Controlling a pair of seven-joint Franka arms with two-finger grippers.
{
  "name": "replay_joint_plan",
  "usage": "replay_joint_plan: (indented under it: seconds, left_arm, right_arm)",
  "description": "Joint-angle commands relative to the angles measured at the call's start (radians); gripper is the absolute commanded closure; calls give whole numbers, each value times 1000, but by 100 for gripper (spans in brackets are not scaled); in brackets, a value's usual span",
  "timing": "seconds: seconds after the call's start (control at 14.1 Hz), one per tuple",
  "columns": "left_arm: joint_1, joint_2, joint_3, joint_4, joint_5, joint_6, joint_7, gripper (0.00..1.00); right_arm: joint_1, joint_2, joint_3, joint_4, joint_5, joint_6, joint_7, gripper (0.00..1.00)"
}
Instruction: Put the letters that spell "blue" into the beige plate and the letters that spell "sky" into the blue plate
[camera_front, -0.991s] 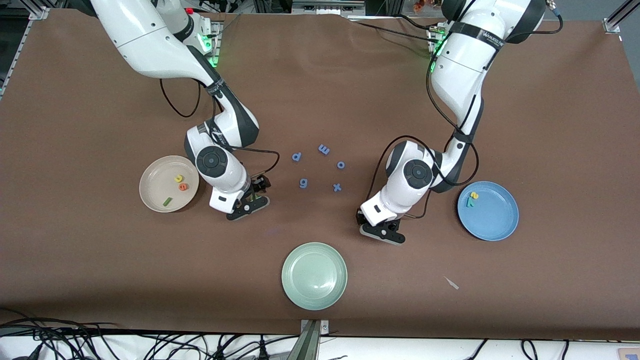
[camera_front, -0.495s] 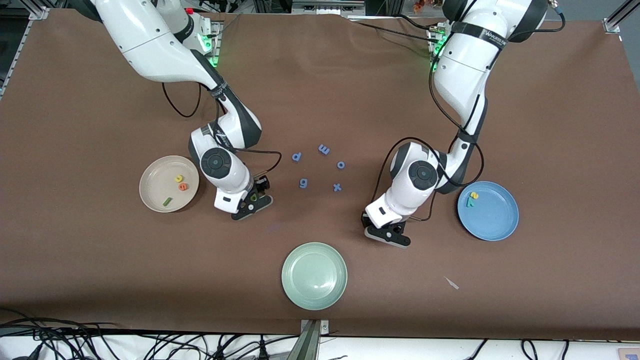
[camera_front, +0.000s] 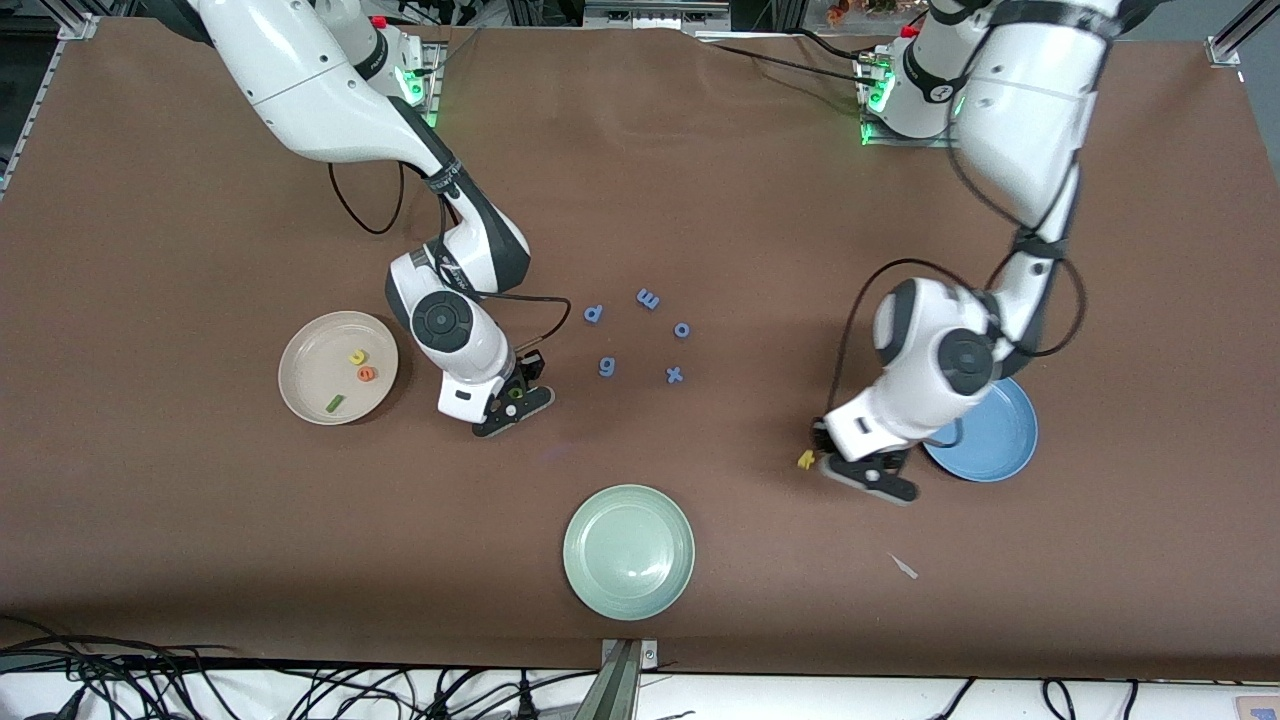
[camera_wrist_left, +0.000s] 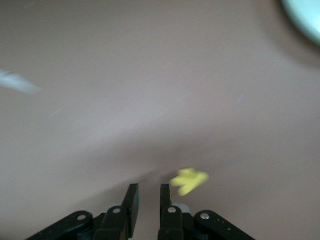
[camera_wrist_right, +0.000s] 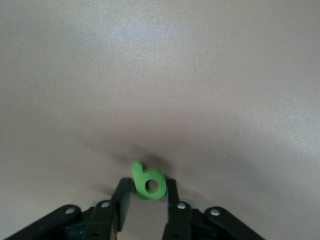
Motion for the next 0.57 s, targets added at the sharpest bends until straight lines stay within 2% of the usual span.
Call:
replay_joint_plan:
  seconds: [0.0,0.07,0.21,0.35,0.42,0.5]
  left_arm:
    - [108,-163,-13,-187,-13,-62,209,76]
    - [140,-183,-12,-215,-13,-65,299,76]
    - [169,-185,-10,-222,-13,-65,347,74]
    - [160,-180,-13,-216,-22,-65,294,65]
    - [150,-176,-23,-211,-25,-65,238,58]
    - [134,-162,-56,-203,-25,-59,166,55]
  right_arm:
    - [1,28,1,21,-2,23,-15,83]
    - [1,25,1,28,-2,20,-21,84]
    - [-11,18,0,39,1,3,-24,86]
    - [-33,-1,-2,53,1,-50,-50,86]
    - [-47,-14,-2,60,1,-89,-62,86]
    - [-65,-33,-2,64,3,-124,-87,86]
